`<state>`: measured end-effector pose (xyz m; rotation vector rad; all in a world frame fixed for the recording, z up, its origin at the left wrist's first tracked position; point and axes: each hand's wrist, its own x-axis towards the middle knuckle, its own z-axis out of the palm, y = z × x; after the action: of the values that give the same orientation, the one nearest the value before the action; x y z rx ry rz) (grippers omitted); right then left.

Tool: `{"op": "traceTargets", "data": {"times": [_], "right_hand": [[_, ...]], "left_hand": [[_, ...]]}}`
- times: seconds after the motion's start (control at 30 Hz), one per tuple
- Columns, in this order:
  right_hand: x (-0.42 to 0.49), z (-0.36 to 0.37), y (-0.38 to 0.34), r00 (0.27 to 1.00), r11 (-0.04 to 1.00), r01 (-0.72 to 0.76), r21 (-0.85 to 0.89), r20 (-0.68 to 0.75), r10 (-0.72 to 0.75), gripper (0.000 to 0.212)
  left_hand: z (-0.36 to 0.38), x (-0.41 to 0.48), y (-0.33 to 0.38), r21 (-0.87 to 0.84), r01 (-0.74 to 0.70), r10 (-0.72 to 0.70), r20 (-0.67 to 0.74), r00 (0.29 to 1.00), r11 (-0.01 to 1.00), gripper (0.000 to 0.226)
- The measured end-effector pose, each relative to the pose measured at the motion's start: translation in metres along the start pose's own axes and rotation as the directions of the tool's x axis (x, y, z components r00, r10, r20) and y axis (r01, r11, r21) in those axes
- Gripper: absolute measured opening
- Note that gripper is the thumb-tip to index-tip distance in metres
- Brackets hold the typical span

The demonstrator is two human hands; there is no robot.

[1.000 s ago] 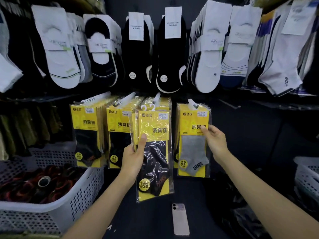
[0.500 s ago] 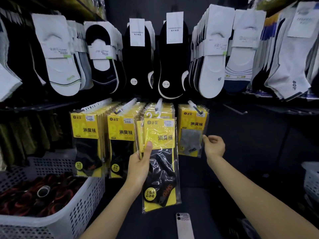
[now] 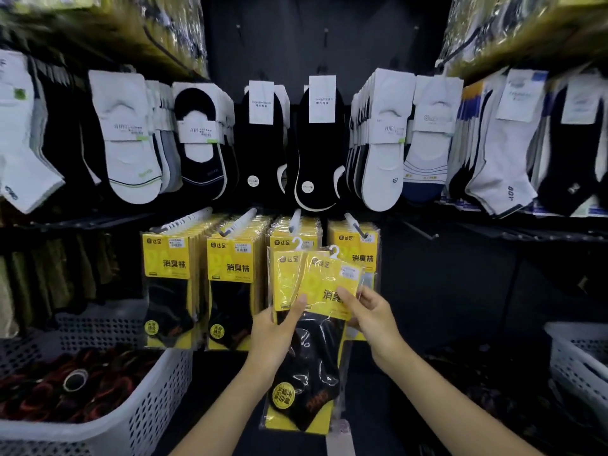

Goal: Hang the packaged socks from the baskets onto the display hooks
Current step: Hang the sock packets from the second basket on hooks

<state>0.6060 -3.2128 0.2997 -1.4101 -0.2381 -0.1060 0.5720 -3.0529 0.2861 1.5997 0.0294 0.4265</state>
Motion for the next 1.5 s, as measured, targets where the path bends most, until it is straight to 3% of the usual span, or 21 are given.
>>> {"op": "traceTargets", "data": {"times": [0.13, 0.17, 0.2, 0.23, 0.4, 0.67, 0.83, 0.9, 1.03, 1.2, 1.3, 1.4, 1.5], "right_hand": [[-0.002, -0.016, 0.005, 0.992, 0.999, 0.005, -0.039, -0.124, -0.009, 0.017], [-0.001, -0.021, 0.007, 0.987, 0.999, 0.009, -0.043, -0.162, -0.016, 0.015], [0.0, -0.027, 0.007, 0.979, 0.999, 0.013, -0.049, -0.201, -0.022, 0.013], [0.002, -0.032, 0.006, 0.971, 0.998, 0.018, -0.054, -0.235, -0.03, 0.013], [0.025, -0.052, -0.01, 0.946, 0.995, 0.06, -0.082, -0.314, -0.083, 0.016], [0.061, -0.055, -0.023, 0.985, 0.977, 0.094, -0.19, -0.127, -0.119, 0.015], [0.08, -0.053, -0.011, 0.98, 0.978, 0.05, -0.202, -0.177, -0.086, 0.012], [0.09, -0.05, -0.004, 0.963, 0.98, 0.003, -0.199, -0.262, -0.056, 0.005], [0.107, -0.047, 0.009, 0.881, 0.979, -0.134, -0.152, -0.471, 0.047, 0.02], [0.104, -0.057, 0.029, 0.784, 0.96, -0.278, -0.034, -0.586, 0.206, 0.017], [0.088, -0.056, 0.032, 0.846, 0.974, -0.228, 0.006, -0.494, 0.201, 0.017], [0.063, -0.04, 0.019, 0.948, 0.982, -0.185, 0.037, -0.256, 0.188, 0.022], [0.04, -0.024, 0.005, 0.985, 0.986, -0.167, 0.01, -0.039, 0.167, 0.027]], "left_hand": [[-0.01, 0.0, 0.008, 0.072, 0.031, -0.025, -0.077, 0.997, 0.997, 0.057], [-0.013, 0.001, 0.009, 0.07, 0.046, -0.038, -0.103, 0.994, 0.997, 0.079], [-0.017, 0.003, 0.008, 0.078, 0.035, -0.025, -0.128, 0.991, 0.996, 0.056], [-0.02, 0.003, 0.011, 0.07, 0.02, -0.009, -0.155, 0.988, 0.997, 0.051], [-0.028, 0.007, 0.012, 0.094, 0.003, 0.015, -0.183, 0.983, 0.996, 0.05], [-0.023, 0.009, 0.016, 0.086, 0.003, 0.01, -0.152, 0.988, 0.996, 0.051], [-0.021, 0.013, 0.014, 0.09, -0.023, 0.035, -0.136, 0.99, 0.996, 0.05], [-0.019, 0.016, 0.011, 0.095, -0.029, 0.041, -0.129, 0.991, 0.995, 0.051], [-0.013, 0.02, 0.008, 0.085, -0.024, 0.033, -0.099, 0.995, 0.996, 0.052], [-0.008, 0.02, 0.001, 0.092, 0.012, -0.005, -0.075, 0.997, 0.996, 0.051], [-0.004, 0.018, -0.002, 0.092, 0.03, -0.025, -0.052, 0.998, 0.995, 0.05], [0.005, 0.015, -0.003, 0.087, 0.047, -0.044, -0.03, 0.999, 0.995, 0.048], [0.017, 0.011, -0.004, 0.056, 0.034, -0.034, -0.004, 0.999, 0.998, 0.046]]}}
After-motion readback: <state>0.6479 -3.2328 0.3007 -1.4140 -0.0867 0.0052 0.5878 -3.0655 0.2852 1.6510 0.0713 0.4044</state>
